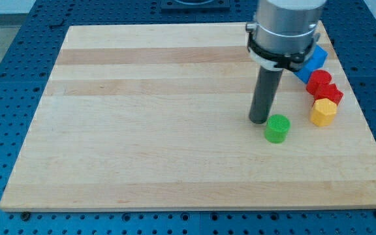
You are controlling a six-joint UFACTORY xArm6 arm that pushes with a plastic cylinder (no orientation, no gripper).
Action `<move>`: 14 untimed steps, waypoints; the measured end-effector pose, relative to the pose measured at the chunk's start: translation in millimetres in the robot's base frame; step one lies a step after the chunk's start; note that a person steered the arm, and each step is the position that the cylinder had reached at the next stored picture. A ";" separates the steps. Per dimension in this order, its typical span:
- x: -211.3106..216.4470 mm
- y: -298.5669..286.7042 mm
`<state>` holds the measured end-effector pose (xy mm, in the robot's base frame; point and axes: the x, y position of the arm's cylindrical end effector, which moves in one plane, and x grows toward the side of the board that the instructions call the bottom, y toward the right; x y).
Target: Push green circle closer to the yellow hexagon
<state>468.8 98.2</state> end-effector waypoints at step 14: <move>44.0 66.5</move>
<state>512.8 164.7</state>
